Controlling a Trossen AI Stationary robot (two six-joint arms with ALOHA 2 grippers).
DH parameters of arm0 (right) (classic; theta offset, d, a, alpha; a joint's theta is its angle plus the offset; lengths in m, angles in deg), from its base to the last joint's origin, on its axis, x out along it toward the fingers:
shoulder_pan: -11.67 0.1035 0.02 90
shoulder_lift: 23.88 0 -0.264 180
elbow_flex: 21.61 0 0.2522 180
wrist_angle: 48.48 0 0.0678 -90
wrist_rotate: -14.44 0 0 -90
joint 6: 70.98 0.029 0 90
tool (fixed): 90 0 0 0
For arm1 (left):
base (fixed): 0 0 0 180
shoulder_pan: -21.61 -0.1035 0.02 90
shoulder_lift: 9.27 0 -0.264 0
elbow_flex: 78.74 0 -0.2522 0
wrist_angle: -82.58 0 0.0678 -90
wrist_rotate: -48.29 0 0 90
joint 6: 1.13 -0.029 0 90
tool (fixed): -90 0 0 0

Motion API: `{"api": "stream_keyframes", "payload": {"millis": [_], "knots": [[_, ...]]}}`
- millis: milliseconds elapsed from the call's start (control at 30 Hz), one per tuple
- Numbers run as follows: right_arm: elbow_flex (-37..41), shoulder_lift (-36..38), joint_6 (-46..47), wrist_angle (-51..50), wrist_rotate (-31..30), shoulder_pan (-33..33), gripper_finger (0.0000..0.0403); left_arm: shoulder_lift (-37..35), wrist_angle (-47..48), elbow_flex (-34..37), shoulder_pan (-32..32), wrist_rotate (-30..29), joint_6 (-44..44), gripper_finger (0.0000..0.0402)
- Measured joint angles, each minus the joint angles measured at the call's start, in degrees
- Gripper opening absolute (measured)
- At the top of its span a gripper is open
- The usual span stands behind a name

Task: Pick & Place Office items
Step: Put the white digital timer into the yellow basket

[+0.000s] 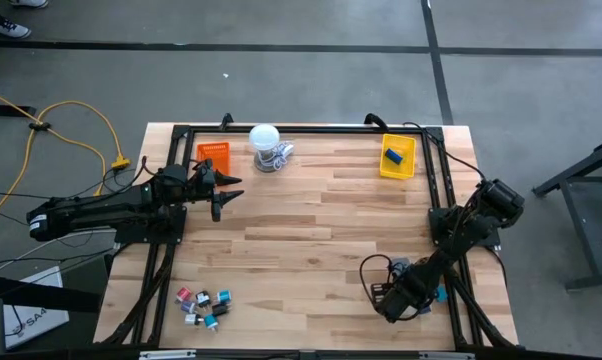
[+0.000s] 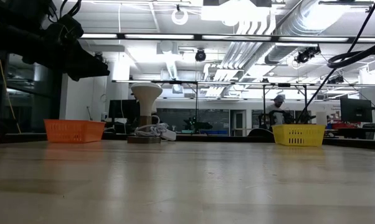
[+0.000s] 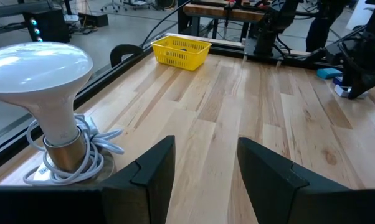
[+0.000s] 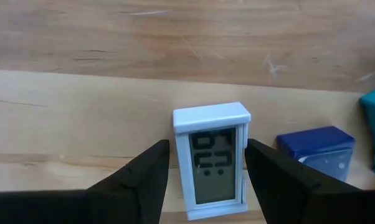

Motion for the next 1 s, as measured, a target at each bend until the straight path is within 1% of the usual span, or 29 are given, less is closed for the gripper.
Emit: {"api": "stream_keyframes", "payload": {"millis": [233,467,533,800,900,1000], "knots": [[0.0,0.0,-0.4,0.1,0.6,0.0,0.0193,0.0,0.0,0.0,0.0,0.0,0.0,0.0167],[0.0,0.0,-0.4,0.3,0.9,0.0,0.0143,0.0,0.0,0.0,0.0,0.0,0.0,0.0167],[0.0,0.0,-0.4,0.3,1.1,0.0,0.0135,0.0,0.0,0.0,0.0,0.0,0.0,0.0167],[0.0,0.0,-0.7,0.4,1.1,0.0,0.0145,0.0,0.0,0.0,0.0,0.0,0.0,0.0167],[0.0,0.0,-1.6,0.3,1.0,-0.2,0.014,0.0,0.0,0.0,0.0,0.0,0.0,0.0167],[0.0,0.1,-4.3,-0.6,1.1,-1.3,0.0135,0.0,0.0,0.0,0.0,0.0,0.0,0.0167]]}}
